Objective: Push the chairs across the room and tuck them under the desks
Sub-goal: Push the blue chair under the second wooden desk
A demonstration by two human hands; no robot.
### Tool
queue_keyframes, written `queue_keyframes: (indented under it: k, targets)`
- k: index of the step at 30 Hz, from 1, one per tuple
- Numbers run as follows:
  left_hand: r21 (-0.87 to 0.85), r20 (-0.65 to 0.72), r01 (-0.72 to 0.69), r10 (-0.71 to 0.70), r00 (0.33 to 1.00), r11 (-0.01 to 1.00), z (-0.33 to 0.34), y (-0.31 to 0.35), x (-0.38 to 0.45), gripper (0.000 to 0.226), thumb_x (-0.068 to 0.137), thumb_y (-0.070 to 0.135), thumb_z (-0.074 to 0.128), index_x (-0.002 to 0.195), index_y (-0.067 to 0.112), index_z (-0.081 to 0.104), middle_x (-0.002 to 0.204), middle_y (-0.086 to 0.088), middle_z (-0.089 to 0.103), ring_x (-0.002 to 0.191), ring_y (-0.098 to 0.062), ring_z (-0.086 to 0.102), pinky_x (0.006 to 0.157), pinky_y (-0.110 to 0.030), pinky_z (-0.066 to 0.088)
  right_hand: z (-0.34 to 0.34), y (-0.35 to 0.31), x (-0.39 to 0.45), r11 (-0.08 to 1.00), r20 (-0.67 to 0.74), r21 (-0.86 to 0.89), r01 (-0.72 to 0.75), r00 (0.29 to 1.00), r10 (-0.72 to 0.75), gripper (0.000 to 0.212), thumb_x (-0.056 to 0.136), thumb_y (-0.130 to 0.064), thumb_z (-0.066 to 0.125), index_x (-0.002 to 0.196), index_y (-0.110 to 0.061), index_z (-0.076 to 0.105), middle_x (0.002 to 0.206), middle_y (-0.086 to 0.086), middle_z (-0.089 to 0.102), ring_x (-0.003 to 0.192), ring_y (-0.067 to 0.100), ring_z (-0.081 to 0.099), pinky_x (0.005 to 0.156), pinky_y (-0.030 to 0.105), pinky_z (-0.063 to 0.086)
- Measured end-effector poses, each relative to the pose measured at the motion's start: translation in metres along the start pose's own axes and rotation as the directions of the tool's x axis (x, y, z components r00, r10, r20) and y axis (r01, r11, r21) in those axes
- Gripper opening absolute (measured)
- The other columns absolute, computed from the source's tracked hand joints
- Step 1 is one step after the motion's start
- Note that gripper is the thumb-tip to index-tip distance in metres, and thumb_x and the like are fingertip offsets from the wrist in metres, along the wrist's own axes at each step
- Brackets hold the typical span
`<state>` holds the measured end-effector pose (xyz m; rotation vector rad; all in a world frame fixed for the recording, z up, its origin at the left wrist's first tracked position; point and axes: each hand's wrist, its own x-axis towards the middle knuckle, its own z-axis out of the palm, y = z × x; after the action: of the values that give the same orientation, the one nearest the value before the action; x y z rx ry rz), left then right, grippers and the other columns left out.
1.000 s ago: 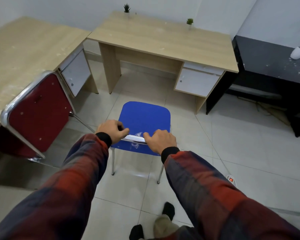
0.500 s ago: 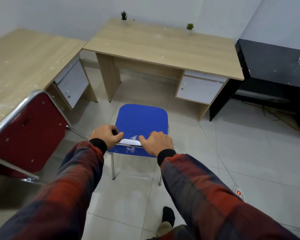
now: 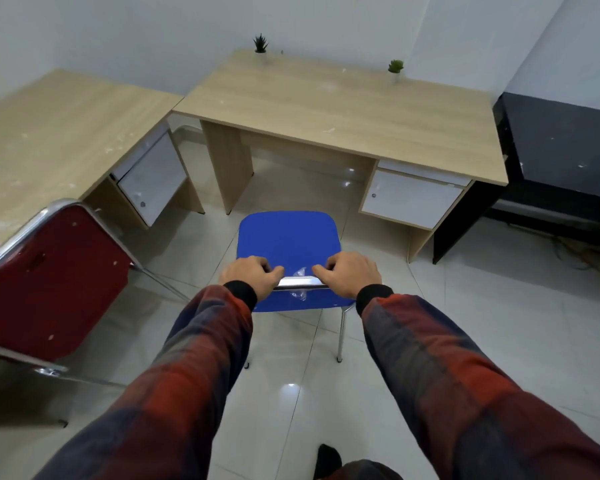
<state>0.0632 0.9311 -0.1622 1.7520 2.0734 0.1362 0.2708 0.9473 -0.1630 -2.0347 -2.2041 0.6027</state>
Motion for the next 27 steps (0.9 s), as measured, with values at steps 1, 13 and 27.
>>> queue_keyframes:
  k: [1,13,27]
  targets:
    - [0.005,0.004,0.008,-0.008,1.0,1.0,0.0,0.008,0.005,0.036,0.086,0.054,0.046,0.078,0.025,0.065,0.071,0.005,0.061,0.066,-0.014,0.055,0.054,-0.025,0.037,-0.004,0.006,0.006,1.0,-0.004,0.01,0.002,1.0,-0.002,0.042,0.089,-0.056,0.05,0.077,-0.022,0.072,0.069,-0.007,0.063,0.069,0.016,0.06,0.06,0.027,0.042]
    - [0.009,-0.051,0.076,-0.076,0.996,0.997,0.011,0.055,0.044,0.037,0.085,0.051,0.048,0.071,0.021,0.065,0.067,0.003,0.061,0.06,-0.013,0.054,0.049,-0.024,0.034,-0.026,0.047,0.057,0.999,-0.038,0.038,0.013,0.999,-0.011,0.041,0.083,-0.054,0.053,0.068,-0.019,0.069,0.064,-0.005,0.064,0.064,0.016,0.061,0.057,0.026,0.044]
    - [-0.057,-0.071,-0.018,0.014,0.997,0.998,-0.016,0.022,0.111,0.03,0.083,0.046,0.053,0.068,0.022,0.063,0.064,0.006,0.058,0.064,-0.017,0.054,0.056,-0.027,0.036,-0.016,0.01,0.115,0.997,-0.059,-0.021,-0.08,0.995,0.079,0.055,0.08,-0.065,0.041,0.073,-0.017,0.068,0.064,-0.002,0.062,0.061,0.019,0.057,0.059,0.029,0.046]
